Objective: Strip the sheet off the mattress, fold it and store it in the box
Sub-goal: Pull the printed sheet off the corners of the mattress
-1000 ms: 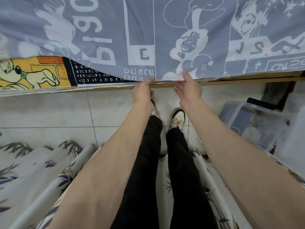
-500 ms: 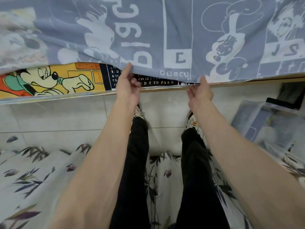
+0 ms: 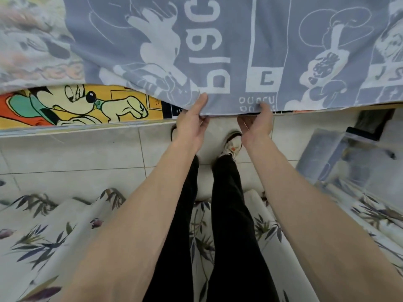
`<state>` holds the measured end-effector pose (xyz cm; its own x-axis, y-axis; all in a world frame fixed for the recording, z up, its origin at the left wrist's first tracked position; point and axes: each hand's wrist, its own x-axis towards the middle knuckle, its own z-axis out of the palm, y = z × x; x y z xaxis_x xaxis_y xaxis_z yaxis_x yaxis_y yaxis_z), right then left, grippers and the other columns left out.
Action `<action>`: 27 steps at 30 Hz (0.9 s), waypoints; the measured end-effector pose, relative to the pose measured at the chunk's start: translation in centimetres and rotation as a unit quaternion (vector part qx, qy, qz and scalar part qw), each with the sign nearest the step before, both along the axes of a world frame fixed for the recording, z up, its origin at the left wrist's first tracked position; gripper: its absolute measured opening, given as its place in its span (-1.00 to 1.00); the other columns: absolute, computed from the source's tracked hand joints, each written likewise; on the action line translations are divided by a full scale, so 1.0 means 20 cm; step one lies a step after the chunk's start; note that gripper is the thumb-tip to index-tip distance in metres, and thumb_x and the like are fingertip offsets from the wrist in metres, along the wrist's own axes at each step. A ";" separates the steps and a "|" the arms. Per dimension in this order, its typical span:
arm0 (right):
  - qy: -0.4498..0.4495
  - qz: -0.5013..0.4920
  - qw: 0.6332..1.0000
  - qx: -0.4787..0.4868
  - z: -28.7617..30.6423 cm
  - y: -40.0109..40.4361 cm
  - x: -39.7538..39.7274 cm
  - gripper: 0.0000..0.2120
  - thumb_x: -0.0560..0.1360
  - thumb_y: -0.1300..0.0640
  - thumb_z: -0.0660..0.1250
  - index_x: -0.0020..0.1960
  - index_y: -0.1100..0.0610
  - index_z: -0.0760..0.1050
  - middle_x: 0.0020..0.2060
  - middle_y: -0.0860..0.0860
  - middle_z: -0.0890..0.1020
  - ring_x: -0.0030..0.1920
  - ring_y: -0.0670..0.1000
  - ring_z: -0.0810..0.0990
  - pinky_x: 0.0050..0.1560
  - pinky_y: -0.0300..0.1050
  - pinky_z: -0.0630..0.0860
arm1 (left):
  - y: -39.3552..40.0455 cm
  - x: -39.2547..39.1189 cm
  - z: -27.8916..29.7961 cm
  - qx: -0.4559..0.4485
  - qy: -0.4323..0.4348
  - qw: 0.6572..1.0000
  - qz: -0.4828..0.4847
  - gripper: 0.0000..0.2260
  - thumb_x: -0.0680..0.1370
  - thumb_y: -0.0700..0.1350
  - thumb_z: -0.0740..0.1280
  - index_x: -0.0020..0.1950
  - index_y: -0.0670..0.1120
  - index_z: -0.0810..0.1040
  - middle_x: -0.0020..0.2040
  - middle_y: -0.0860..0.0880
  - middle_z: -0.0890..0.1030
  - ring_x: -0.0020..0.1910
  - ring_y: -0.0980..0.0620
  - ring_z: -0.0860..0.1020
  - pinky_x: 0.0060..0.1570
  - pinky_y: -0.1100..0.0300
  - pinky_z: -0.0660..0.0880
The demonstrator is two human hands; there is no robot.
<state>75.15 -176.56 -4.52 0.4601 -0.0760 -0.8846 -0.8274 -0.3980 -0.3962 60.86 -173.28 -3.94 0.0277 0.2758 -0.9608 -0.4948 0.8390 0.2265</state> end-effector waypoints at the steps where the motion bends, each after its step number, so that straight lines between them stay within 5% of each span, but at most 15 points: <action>1: 0.000 -0.001 1.000 0.003 0.00 0.00 0.00 -0.78 0.46 0.01 0.41 0.03 0.12 0.58 -0.15 0.09 0.64 -0.19 0.07 0.62 -0.10 -0.09 0.64 | -0.01 -0.01 -0.01 0.008 0.021 0.999 -0.023 -0.70 0.49 -0.08 0.55 0.19 -0.03 0.61 0.02 0.06 0.71 -0.11 0.13 0.63 -0.10 0.24 0.56; 5: 0.009 -0.001 1.000 0.005 0.00 -0.04 0.00 -0.75 0.49 0.03 0.39 0.09 0.15 0.58 -0.11 0.12 0.62 -0.16 0.10 0.61 -0.04 -0.06 0.63 | -0.07 -0.03 -0.04 0.052 0.049 0.994 -0.085 -0.72 0.51 -0.03 0.52 0.18 -0.08 0.65 0.12 0.00 0.73 0.12 0.02 0.67 0.07 0.20 0.59; 8: 0.012 -0.013 1.000 0.021 0.00 -0.06 0.02 -0.79 0.50 0.04 0.38 0.06 0.14 0.58 -0.09 0.12 0.65 -0.14 0.09 0.63 -0.03 -0.06 0.65 | -0.12 -0.02 -0.05 0.098 0.058 0.989 -0.090 -0.81 0.48 -0.03 0.55 0.05 -0.04 0.69 0.05 -0.03 0.75 -0.03 0.03 0.69 -0.01 0.21 0.62; 15: 0.042 0.007 0.998 0.055 0.01 -0.07 0.04 -0.74 0.54 0.10 0.35 0.16 0.22 0.57 -0.04 0.16 0.70 -0.09 0.10 0.69 -0.02 -0.06 0.67 | -0.13 0.02 -0.11 0.045 0.177 0.981 -0.071 -0.84 0.52 -0.14 0.52 0.04 -0.10 0.61 0.00 -0.05 0.72 -0.09 0.02 0.69 -0.14 0.27 0.60; 22: 0.126 0.104 0.983 0.087 0.03 -0.06 -0.04 -0.72 0.59 0.08 0.38 0.24 0.19 0.52 0.10 0.18 0.68 0.07 0.09 0.69 0.08 -0.07 0.64 | -0.13 -0.04 -0.02 0.023 0.170 0.979 -0.111 -0.83 0.55 -0.16 0.48 0.10 -0.12 0.58 0.00 -0.06 0.70 -0.10 0.08 0.67 0.00 0.18 0.59; 27: 0.164 0.130 0.975 0.078 0.00 -0.01 -0.14 -0.63 0.63 0.14 0.32 0.38 0.27 0.41 0.18 0.17 0.64 0.04 0.06 0.67 -0.02 -0.13 0.64 | -0.04 -0.15 0.06 0.008 0.097 0.995 0.009 -0.75 0.59 0.08 0.40 0.19 -0.03 0.59 0.05 0.04 0.66 -0.01 0.11 0.58 -0.01 0.23 0.49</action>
<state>72.39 -176.86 -4.48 0.1363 0.1530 -0.9788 -0.7986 -0.5676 -0.1999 57.94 -174.14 -2.79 -0.1634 0.2890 -0.9433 -0.4557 0.8259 0.3320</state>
